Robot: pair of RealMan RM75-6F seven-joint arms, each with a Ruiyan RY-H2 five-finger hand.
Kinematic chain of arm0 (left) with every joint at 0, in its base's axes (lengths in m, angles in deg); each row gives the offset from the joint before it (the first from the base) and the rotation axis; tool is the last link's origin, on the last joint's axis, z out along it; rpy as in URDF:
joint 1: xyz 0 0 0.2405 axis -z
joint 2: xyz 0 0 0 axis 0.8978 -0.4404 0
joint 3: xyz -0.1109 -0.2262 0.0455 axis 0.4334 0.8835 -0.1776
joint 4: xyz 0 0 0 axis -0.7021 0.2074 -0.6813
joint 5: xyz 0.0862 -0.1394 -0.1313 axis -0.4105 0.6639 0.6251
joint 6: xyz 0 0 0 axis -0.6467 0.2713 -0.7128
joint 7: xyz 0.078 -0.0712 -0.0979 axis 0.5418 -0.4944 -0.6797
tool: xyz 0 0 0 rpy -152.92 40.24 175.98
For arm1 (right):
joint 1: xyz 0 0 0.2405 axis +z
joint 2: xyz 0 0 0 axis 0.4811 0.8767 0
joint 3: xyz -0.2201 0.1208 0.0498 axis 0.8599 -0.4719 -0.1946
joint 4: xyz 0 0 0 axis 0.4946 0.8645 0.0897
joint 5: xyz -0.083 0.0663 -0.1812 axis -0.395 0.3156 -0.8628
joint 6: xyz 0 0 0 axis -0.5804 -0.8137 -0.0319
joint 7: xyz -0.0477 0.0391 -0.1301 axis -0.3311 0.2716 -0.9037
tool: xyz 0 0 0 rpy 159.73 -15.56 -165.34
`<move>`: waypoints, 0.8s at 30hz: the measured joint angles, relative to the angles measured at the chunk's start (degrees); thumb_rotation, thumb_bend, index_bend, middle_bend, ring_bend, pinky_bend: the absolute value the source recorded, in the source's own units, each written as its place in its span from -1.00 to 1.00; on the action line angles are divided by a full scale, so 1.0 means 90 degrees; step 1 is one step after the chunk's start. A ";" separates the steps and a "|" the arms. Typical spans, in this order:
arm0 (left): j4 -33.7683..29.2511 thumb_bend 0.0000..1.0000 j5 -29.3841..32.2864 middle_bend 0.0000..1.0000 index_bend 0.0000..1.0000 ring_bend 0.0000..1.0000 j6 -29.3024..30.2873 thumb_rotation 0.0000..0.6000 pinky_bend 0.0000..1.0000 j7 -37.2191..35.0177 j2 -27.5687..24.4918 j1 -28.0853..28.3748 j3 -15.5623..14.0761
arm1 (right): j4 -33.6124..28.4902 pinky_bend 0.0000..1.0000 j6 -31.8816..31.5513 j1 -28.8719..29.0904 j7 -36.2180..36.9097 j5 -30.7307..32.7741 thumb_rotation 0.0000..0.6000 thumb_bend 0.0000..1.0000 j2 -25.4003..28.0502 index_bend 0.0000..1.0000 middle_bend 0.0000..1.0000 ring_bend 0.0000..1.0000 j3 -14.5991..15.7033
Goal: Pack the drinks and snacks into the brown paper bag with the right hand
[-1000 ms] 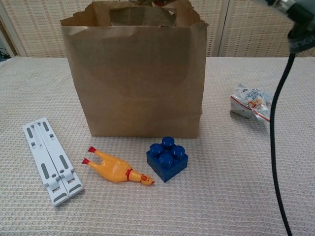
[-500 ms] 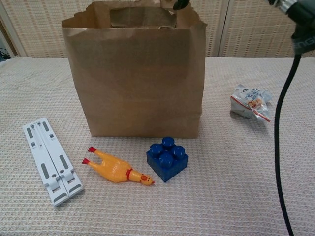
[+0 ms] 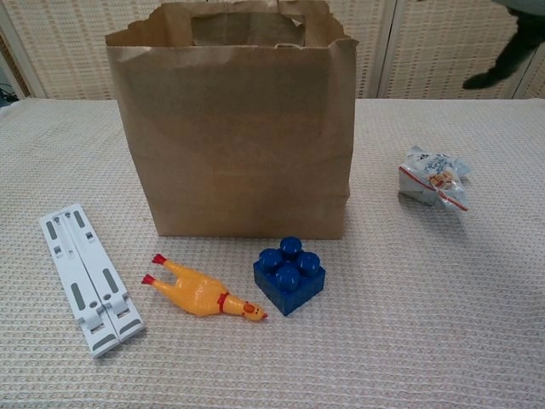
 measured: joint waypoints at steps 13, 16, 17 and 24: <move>-0.0005 -0.29 0.0034 -1.00 -0.96 -1.00 0.0023 1.00 -1.00 0.0070 0.0036 -0.0006 0.0024 | 0.1940 -0.83 0.1531 -0.0444 0.0758 0.0926 1.00 -0.91 -0.0536 -1.00 -0.98 -1.00 0.0536; 0.0001 -0.29 0.0023 -1.00 -0.96 -1.00 0.0021 1.00 -1.00 0.0039 0.0029 -0.0006 0.0019 | 0.2301 -0.85 0.1798 -0.0373 0.0629 0.1348 1.00 -0.91 -0.0867 -1.00 -1.00 -1.00 0.0484; 0.0004 -0.29 0.0018 -1.00 -0.96 -1.00 0.0017 1.00 -1.00 0.0021 0.0025 -0.0005 0.0017 | 0.2410 -0.85 0.1863 -0.0338 0.0560 0.1481 1.00 -0.91 -0.0984 -1.00 -1.00 -1.00 0.0460; 0.0011 -0.29 0.0027 -1.00 -0.96 -1.00 -0.0025 1.00 -1.00 -0.0028 0.0009 0.0013 0.0021 | 0.3336 -0.86 0.2183 0.0034 0.0144 0.2056 1.00 -0.91 -0.1939 -1.00 -1.00 -1.00 0.0155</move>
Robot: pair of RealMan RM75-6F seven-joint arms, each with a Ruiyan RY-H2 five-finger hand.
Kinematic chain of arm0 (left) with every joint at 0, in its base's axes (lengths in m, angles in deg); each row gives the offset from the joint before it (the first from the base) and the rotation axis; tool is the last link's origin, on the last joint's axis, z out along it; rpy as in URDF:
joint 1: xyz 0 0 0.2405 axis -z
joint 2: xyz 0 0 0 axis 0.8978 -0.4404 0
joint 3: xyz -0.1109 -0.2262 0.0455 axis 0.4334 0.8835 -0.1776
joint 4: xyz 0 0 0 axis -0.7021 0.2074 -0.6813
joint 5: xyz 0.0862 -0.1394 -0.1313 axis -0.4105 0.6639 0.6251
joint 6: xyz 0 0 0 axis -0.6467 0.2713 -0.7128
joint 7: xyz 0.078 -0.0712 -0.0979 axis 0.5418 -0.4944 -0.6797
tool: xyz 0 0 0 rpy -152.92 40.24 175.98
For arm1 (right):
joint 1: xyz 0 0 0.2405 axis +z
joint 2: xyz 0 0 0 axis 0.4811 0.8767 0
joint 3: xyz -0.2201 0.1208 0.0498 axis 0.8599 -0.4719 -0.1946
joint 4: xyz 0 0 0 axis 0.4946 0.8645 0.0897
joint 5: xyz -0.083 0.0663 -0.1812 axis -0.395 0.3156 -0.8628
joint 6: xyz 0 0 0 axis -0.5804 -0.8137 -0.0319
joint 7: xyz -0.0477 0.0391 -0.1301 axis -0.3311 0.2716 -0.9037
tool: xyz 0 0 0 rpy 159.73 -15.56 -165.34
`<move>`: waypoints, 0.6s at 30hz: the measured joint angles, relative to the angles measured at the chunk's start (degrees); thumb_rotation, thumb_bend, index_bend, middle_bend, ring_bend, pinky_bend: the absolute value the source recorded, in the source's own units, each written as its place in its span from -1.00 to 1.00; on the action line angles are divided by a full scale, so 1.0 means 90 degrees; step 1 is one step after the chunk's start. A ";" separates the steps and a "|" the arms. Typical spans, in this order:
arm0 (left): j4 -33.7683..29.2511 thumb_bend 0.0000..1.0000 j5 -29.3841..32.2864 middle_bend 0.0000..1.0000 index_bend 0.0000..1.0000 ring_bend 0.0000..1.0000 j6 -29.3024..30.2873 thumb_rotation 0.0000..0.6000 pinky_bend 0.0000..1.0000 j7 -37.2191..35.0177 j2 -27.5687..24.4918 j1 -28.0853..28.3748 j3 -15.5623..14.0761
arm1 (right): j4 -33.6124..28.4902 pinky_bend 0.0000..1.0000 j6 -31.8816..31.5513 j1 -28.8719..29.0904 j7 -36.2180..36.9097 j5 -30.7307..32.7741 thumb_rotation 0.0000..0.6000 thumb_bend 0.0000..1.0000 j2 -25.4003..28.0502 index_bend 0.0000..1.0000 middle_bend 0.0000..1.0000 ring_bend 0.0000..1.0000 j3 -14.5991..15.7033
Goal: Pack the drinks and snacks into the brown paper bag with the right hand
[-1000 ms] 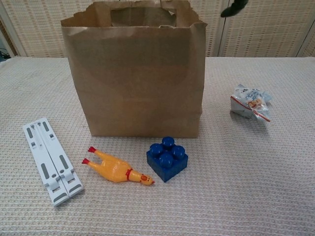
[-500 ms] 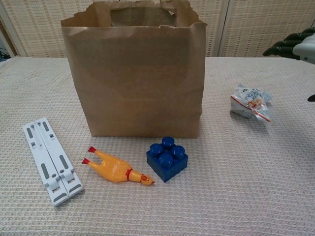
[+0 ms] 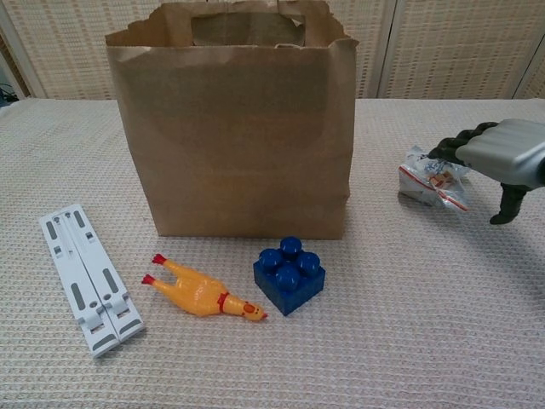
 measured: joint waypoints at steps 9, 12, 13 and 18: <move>0.0014 -0.28 -0.0018 -1.00 -0.96 -1.00 -0.0035 1.00 -1.00 -0.0113 -0.0030 0.0014 -0.0010 | 0.0999 -0.40 0.0284 0.0435 -0.0229 0.0436 1.00 -0.55 -0.0943 -0.64 -0.66 -0.70 -0.0321; 0.0022 -0.28 -0.0033 -1.00 -0.95 -1.00 -0.0037 1.00 -1.00 -0.0158 -0.0040 0.0014 -0.0016 | 0.1104 0.22 0.0256 0.0450 -0.0138 0.0218 1.00 -0.35 -0.1048 0.07 -0.14 -0.12 -0.0301; 0.0024 -0.28 -0.0040 -1.00 -0.95 -1.00 -0.0037 1.00 -1.00 -0.0167 -0.0043 0.0014 -0.0019 | 0.1118 0.34 0.0236 0.0445 -0.0104 0.0121 1.00 -0.32 -0.1058 0.24 -0.01 0.04 -0.0281; 0.0029 -0.28 -0.0057 -1.00 -0.95 -1.00 -0.0026 1.00 -1.00 -0.0167 -0.0045 0.0010 -0.0028 | 0.1062 0.49 -0.0011 0.0331 0.0192 -0.0516 1.00 -0.25 -0.0957 0.49 0.18 0.26 -0.0147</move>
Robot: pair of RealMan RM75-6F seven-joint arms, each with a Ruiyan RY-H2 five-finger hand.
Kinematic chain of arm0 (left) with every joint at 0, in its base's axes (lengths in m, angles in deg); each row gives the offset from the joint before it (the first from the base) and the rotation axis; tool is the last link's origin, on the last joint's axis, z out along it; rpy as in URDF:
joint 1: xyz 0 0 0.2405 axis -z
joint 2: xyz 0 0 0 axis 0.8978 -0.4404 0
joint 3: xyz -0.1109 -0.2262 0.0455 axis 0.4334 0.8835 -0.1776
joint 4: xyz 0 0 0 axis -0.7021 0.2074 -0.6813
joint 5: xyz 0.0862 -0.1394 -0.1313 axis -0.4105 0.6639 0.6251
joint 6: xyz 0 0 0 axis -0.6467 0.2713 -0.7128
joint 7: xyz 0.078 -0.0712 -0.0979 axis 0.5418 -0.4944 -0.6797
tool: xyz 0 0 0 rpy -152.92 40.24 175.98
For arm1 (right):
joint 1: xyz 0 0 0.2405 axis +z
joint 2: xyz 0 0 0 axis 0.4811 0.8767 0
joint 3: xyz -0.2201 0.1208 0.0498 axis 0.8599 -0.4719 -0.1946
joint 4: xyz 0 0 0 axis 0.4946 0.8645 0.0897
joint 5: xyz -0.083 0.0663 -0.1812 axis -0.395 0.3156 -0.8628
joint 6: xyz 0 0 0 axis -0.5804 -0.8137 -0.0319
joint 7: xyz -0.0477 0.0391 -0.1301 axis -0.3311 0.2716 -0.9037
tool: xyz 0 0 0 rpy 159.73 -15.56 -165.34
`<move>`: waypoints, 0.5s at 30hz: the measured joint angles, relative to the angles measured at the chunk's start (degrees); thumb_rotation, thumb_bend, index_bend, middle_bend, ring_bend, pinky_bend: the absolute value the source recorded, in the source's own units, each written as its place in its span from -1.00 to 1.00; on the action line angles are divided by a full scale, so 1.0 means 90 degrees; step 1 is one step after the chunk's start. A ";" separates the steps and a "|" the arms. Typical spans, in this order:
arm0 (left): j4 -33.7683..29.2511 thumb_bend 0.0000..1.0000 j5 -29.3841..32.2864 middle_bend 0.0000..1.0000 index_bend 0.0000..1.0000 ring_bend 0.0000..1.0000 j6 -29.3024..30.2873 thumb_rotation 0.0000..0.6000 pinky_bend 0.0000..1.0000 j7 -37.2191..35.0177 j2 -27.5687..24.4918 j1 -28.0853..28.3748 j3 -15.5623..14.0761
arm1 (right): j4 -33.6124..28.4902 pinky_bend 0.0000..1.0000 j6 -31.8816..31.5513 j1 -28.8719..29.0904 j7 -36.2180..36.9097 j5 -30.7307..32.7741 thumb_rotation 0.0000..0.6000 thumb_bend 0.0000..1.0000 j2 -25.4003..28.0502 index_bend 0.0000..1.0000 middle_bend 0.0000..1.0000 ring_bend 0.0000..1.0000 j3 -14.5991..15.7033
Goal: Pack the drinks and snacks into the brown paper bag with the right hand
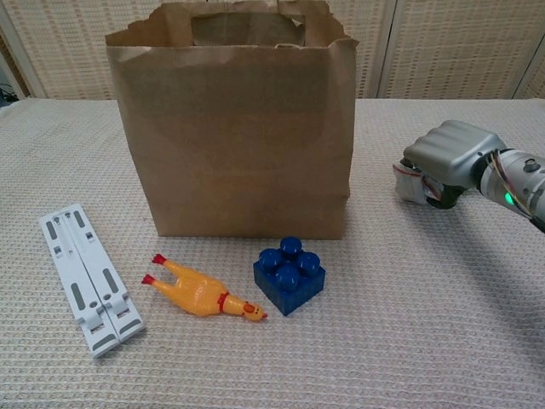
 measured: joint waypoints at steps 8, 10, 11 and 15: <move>-0.0012 -0.28 0.0003 -1.00 -0.95 -1.00 0.0023 1.00 -1.00 0.0068 0.0016 -0.0008 0.0001 | -0.0966 0.49 -0.0628 -0.0309 0.0635 -0.0797 1.00 -0.25 0.0938 0.49 0.18 0.26 0.0014; -0.0014 -0.28 0.0005 -1.00 -0.95 -1.00 0.0031 1.00 -1.00 0.0088 0.0023 -0.0011 0.0002 | -0.1339 0.49 -0.0851 -0.0391 0.0787 -0.0994 1.00 -0.25 0.1275 0.49 0.18 0.26 -0.0041; -0.0017 -0.28 0.0006 -1.00 -0.95 -1.00 0.0035 1.00 -1.00 0.0096 0.0025 -0.0012 0.0002 | -0.1507 0.49 -0.0952 -0.0423 0.0845 -0.1076 1.00 -0.25 0.1423 0.49 0.18 0.26 -0.0078; -0.0030 -0.29 0.0017 -1.00 -0.95 -1.00 0.0039 1.00 -1.00 0.0124 0.0029 -0.0015 0.0005 | -0.2339 0.49 -0.1391 -0.0515 0.1015 -0.1380 1.00 -0.25 0.2081 0.49 0.18 0.26 -0.0369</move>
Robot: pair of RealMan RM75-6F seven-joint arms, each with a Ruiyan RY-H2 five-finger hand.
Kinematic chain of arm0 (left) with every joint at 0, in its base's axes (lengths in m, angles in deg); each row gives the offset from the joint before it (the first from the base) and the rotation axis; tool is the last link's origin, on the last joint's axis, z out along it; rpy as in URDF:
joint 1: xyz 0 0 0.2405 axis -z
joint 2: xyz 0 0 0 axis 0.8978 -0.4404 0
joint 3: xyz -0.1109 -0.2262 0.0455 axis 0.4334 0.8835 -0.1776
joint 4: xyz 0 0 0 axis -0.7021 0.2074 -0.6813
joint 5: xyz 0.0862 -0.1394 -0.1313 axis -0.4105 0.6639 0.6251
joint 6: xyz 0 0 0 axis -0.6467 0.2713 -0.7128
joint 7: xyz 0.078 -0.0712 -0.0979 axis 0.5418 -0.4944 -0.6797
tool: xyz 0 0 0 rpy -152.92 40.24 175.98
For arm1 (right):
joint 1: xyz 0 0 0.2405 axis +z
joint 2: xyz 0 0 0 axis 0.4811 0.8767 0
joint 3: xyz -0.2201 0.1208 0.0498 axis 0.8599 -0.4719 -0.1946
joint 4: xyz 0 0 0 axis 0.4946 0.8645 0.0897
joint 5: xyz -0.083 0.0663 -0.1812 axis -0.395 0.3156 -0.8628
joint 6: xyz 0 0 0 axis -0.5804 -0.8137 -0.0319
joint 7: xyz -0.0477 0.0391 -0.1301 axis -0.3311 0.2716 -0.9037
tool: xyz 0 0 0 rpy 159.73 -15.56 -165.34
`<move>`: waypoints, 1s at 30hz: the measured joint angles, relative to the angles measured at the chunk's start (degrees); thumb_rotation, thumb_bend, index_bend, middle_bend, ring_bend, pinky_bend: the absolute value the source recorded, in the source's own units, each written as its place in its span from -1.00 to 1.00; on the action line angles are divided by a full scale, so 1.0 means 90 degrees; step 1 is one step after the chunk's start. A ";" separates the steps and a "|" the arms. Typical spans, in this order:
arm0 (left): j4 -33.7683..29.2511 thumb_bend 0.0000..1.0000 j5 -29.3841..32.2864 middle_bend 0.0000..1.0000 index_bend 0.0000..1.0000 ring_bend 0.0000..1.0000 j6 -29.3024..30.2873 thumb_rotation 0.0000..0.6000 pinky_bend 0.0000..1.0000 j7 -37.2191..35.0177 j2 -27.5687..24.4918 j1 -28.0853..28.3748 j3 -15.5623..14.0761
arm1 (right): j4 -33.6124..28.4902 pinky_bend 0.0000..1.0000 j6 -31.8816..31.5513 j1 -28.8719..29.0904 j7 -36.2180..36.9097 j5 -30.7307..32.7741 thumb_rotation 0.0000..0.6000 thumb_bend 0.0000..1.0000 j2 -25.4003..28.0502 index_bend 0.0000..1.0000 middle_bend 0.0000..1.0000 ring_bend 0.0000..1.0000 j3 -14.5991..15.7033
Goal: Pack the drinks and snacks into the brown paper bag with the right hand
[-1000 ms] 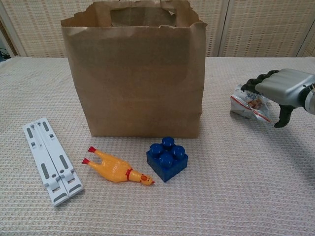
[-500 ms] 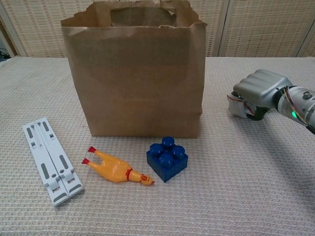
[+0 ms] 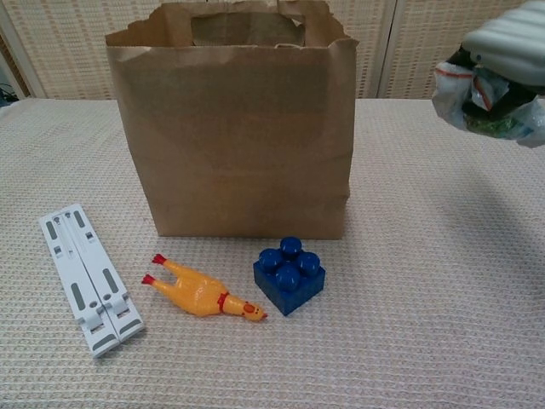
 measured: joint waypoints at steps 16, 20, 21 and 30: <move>0.0006 -0.29 0.0001 -1.00 -0.95 -1.00 -0.0012 1.00 -1.00 -0.0043 -0.0009 0.0003 0.0000 | -0.2116 0.48 -0.0479 0.1236 -0.1196 -0.0294 1.00 -0.25 0.0484 0.42 0.18 0.24 -0.1708; 0.0019 -0.29 -0.0002 -1.00 -0.95 -1.00 -0.0017 1.00 -1.00 -0.0067 -0.0013 0.0003 -0.0002 | -0.2005 0.47 -0.0339 0.1692 -0.1588 -0.0088 1.00 -0.25 -0.0217 0.38 0.18 0.23 -0.1739; 0.0021 -0.29 -0.0003 -1.00 -0.95 -1.00 -0.0018 1.00 -1.00 -0.0074 -0.0014 0.0004 -0.0003 | -0.1903 0.47 -0.0295 0.1798 -0.1694 -0.0028 1.00 -0.25 -0.0460 0.38 0.18 0.23 -0.1723; 0.0031 -0.29 -0.0009 -1.00 -0.95 -1.00 -0.0049 1.00 -1.00 -0.0136 -0.0035 0.0017 -0.0006 | -0.0738 0.30 -0.0021 0.2411 -0.2199 0.0383 1.00 -0.25 -0.1821 0.12 0.15 0.04 -0.1402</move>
